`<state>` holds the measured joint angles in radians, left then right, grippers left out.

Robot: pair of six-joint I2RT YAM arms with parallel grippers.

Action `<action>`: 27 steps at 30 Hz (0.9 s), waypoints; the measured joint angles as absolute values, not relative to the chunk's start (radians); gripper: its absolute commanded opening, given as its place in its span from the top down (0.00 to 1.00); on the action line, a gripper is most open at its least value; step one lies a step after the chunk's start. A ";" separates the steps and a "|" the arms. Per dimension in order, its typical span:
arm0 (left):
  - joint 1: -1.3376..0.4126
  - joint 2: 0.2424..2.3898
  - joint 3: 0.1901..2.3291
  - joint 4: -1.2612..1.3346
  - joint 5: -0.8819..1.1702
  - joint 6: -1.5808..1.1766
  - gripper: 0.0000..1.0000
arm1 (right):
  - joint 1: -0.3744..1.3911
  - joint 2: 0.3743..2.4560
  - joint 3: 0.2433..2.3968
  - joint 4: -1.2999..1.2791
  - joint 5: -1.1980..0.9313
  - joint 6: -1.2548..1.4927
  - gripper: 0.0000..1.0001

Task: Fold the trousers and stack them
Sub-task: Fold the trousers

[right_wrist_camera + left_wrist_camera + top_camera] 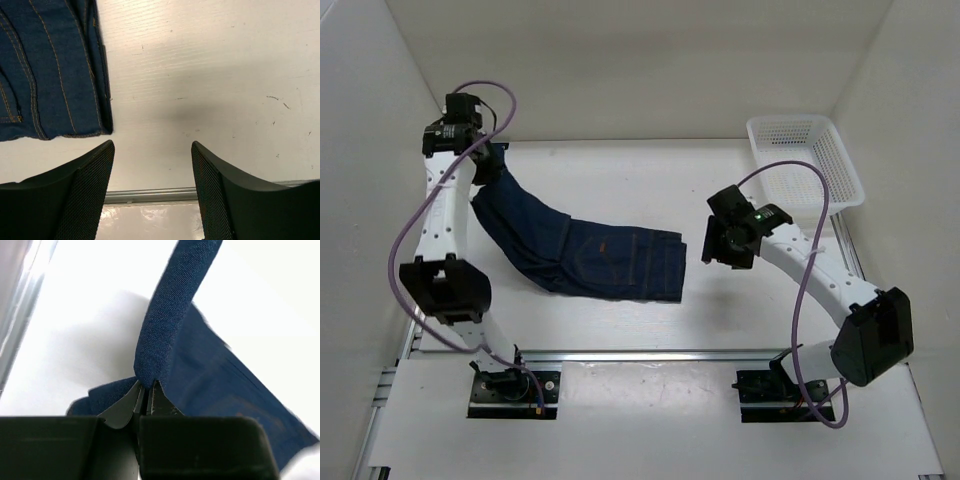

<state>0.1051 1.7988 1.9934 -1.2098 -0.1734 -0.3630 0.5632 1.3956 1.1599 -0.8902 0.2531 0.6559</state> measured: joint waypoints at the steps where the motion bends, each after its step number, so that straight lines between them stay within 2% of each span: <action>1: 0.079 1.765 1.981 -1.210 -0.168 -0.363 0.90 | 0.563 1.385 1.158 -0.894 0.253 0.660 0.32; 8: -0.166 1.582 1.843 -1.229 -0.121 -0.401 0.90 | 0.563 1.310 1.145 -0.915 0.256 0.673 0.32; 13: -0.411 1.515 1.735 -1.200 -0.114 -0.500 0.90 | 0.563 1.266 1.128 -0.937 0.266 0.677 0.32; 19: -0.665 1.550 1.724 -1.165 -0.134 -0.676 0.90 | 0.563 1.205 1.114 -0.975 0.288 0.696 0.30; 25: -0.814 1.732 1.857 -1.142 -0.181 -0.846 0.90 | 0.563 1.149 1.103 -1.013 0.312 0.720 0.30; 26: -0.834 1.768 1.882 -1.135 -0.186 -0.869 0.69 | 0.563 1.137 1.098 -1.021 0.317 0.724 0.30; 27: -0.855 1.800 1.902 -1.124 -0.191 -0.888 0.43 | 0.563 1.125 1.093 -1.031 0.321 0.727 0.30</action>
<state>-0.8547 1.8004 1.9018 -1.1244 -0.1905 -0.8875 0.5632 1.1252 1.0931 -1.0309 0.3214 0.7273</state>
